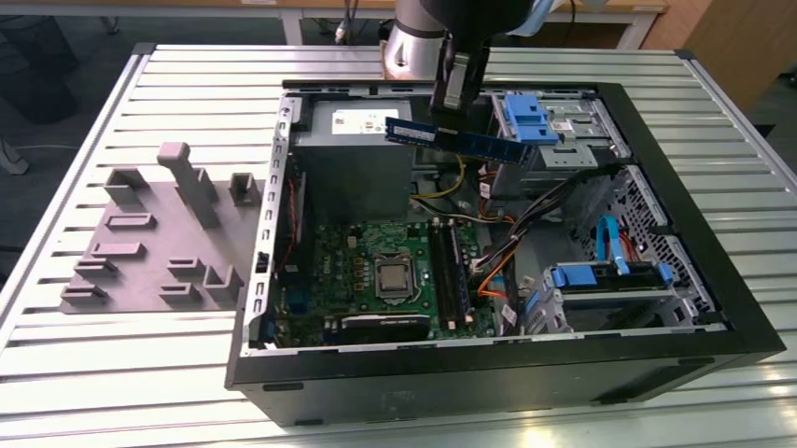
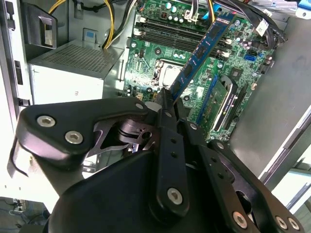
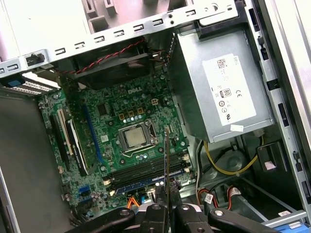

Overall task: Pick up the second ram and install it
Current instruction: 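Insert the second ram into the second slot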

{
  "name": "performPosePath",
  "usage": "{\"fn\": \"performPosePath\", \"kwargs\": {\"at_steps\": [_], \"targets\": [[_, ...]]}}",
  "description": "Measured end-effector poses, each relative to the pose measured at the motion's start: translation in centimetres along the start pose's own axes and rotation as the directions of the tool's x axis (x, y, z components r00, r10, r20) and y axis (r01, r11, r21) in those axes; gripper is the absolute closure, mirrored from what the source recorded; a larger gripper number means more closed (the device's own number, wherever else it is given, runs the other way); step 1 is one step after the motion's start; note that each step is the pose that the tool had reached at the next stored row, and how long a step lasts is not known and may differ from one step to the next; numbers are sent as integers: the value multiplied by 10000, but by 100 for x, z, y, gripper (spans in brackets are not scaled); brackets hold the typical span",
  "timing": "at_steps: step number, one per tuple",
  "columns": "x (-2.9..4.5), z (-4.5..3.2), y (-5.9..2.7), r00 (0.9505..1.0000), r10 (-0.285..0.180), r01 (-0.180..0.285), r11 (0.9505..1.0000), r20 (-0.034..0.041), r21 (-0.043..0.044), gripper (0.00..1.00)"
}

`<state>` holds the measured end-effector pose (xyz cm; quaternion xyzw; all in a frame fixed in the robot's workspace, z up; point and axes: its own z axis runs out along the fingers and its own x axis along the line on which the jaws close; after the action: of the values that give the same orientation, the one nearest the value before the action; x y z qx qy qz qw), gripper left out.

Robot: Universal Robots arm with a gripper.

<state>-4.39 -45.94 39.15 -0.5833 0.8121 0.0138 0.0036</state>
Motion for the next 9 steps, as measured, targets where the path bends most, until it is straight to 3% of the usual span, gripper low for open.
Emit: {"fn": "performPosePath", "kwargs": {"at_steps": [9], "targets": [[0, 0, 0, 9998, 214, -214, 9998, 3, 4, 86]]}}
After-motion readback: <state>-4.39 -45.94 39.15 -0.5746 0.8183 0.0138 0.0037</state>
